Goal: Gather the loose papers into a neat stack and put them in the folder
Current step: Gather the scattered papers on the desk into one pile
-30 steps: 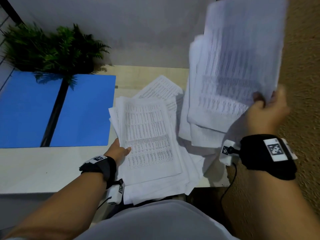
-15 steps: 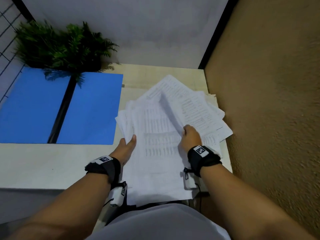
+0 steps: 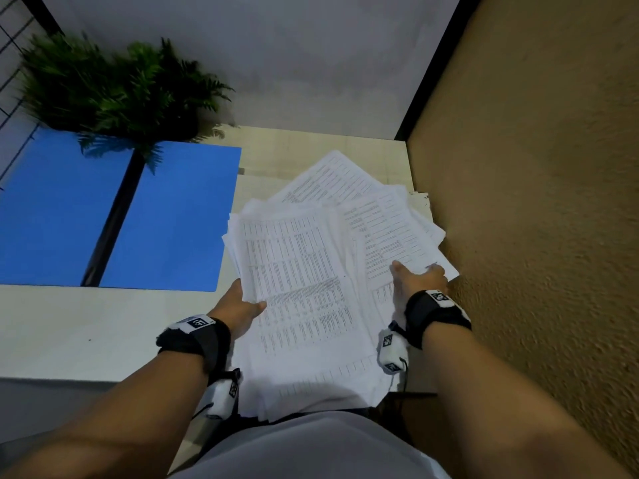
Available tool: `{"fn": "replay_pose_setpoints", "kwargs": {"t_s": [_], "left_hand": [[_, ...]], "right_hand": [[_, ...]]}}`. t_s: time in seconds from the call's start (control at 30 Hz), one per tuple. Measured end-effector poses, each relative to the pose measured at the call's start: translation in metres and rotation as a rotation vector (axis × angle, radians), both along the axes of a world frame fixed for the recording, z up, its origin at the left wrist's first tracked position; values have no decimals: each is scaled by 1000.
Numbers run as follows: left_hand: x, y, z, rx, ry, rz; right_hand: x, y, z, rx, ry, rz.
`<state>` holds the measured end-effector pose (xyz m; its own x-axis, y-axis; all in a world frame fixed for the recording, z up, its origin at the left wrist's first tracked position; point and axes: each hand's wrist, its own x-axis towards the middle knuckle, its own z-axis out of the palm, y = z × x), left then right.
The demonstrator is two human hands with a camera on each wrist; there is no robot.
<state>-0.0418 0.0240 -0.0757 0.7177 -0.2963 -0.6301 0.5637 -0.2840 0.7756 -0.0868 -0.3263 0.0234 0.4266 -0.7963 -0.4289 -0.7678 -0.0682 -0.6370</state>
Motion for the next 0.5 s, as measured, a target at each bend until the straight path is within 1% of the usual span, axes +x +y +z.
{"fn": "replay_pose_setpoints", "kwargs": {"t_s": [0.07, 0.1, 0.13, 0.2, 0.27, 0.33, 0.4, 0.5], "left_hand": [[-2, -6, 17, -6, 19, 40], [-4, -8, 21, -6, 27, 62], [-5, -10, 25, -17, 35, 79], [-6, -10, 26, -31, 34, 82], [-6, -11, 26, -37, 30, 79], [-6, -12, 26, -38, 29, 90], [-6, -12, 23, -48, 28, 106], [-3, -6, 10, -74, 15, 82]], "right_hand": [[5, -2, 1, 342, -264, -56], [8, -3, -4, 424, -358, -85], [12, -4, -8, 448, -407, -110], [18, -5, -17, 460, -402, -104], [20, -2, -13, 409, -273, -55], [19, -3, -4, 240, -140, 29], [16, -7, 15, 57, -121, 77], [9, -15, 52, -153, -179, 62]]}}
